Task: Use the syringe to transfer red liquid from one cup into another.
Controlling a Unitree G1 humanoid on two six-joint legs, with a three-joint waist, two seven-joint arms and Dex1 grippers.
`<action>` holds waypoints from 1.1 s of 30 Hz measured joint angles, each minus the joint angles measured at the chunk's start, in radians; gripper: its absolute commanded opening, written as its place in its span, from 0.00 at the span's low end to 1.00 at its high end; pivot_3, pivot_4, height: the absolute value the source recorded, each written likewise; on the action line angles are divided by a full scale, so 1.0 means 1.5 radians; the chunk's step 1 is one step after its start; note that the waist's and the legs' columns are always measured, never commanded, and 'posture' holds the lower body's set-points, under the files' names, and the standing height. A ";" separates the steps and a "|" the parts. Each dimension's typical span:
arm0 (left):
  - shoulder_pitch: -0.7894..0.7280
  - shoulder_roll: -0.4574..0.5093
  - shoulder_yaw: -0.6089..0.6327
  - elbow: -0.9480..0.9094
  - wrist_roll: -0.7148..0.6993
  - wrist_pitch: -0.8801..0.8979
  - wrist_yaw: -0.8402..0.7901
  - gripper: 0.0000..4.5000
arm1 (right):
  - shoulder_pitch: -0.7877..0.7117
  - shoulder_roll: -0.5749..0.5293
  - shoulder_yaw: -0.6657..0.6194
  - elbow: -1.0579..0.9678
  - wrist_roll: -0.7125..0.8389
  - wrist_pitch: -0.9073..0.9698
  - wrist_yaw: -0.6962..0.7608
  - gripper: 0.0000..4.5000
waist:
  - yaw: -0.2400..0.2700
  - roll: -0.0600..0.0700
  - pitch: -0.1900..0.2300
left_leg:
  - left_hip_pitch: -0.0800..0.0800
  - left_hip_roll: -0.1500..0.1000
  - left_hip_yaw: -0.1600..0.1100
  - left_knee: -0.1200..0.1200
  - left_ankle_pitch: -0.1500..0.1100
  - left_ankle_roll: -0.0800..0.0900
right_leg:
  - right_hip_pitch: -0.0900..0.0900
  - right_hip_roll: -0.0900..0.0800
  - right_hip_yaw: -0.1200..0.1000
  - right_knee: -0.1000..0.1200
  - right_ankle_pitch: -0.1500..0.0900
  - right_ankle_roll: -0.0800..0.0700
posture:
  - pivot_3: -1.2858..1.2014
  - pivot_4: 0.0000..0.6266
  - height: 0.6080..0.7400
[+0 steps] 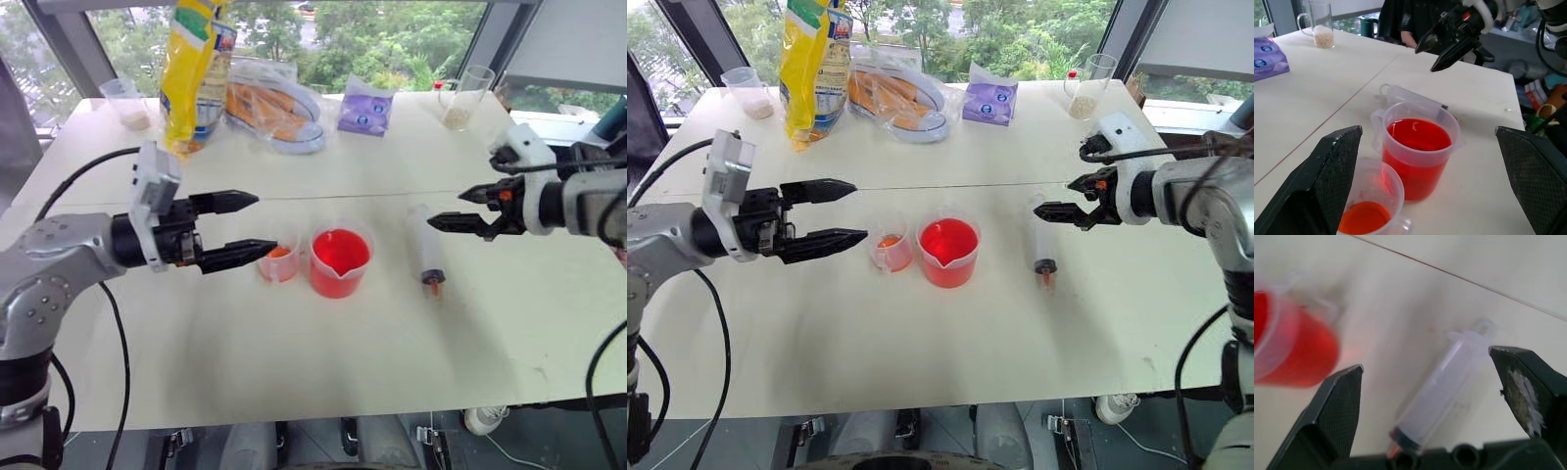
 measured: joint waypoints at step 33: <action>0.037 -0.035 0.011 -0.031 0.012 -0.012 0.032 1.00 | -0.228 0.284 0.142 0.535 -0.214 0.065 -0.067 0.69 | -0.003 -0.001 0.000 | 0.000 0.000 0.000 0.000 0.000 0.000 | 0.000 0.000 0.000 0.001 0.002 0.003 | 0.52 0.24 1.00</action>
